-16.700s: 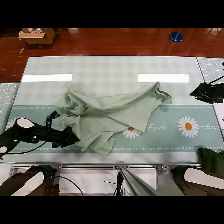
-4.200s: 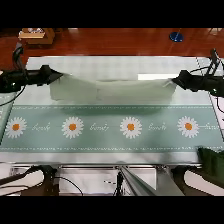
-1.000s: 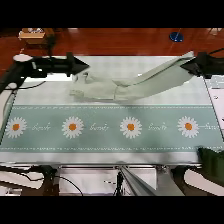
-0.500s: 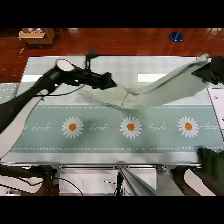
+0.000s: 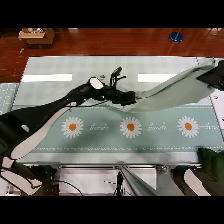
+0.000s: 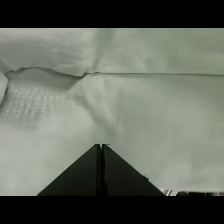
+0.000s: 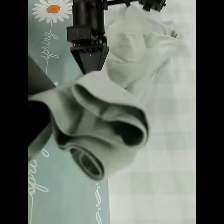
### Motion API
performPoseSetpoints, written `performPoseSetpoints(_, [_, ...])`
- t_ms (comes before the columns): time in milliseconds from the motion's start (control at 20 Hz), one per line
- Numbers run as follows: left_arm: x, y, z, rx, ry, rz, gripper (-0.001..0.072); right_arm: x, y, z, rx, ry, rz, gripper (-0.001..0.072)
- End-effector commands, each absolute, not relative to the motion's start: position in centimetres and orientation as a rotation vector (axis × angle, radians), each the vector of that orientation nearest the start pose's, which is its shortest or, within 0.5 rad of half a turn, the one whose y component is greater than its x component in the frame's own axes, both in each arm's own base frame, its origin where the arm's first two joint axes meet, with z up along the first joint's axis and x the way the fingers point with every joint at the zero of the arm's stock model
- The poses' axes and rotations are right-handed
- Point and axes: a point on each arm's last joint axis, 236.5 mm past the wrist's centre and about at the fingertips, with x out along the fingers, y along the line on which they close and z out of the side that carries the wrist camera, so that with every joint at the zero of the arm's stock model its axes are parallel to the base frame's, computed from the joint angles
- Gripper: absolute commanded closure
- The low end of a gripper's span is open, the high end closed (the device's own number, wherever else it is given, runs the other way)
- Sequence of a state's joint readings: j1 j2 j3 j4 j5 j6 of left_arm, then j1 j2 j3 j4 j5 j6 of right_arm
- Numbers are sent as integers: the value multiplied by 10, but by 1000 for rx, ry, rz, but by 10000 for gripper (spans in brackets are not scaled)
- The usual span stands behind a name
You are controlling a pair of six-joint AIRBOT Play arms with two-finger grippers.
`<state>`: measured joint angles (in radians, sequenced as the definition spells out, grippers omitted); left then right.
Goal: Fold the shirts.
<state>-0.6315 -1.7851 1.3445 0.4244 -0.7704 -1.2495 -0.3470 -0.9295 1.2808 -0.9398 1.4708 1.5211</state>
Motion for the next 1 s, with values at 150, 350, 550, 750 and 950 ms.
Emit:
performPoseSetpoints(150, [309, -494, -47, -733, 1334, -945, 686, 317, 33, 198, 560, 963, 225, 683])
performPoseSetpoints(350, [306, -514, -47, -831, 1315, -955, 686, 317, 37, 201, 572, 957, 242, 683])
performPoseSetpoints(550, [335, -495, -40, -852, 1256, -953, 688, 318, 31, 198, 557, 956, 218, 682])
performPoseSetpoints(750, [421, -397, 0, -747, 1087, -853, 690, 318, 26, 195, 542, 961, 197, 683])
performPoseSetpoints(950, [493, -245, 96, -623, 803, -672, 690, 326, 30, 190, 512, 963, 214, 683])
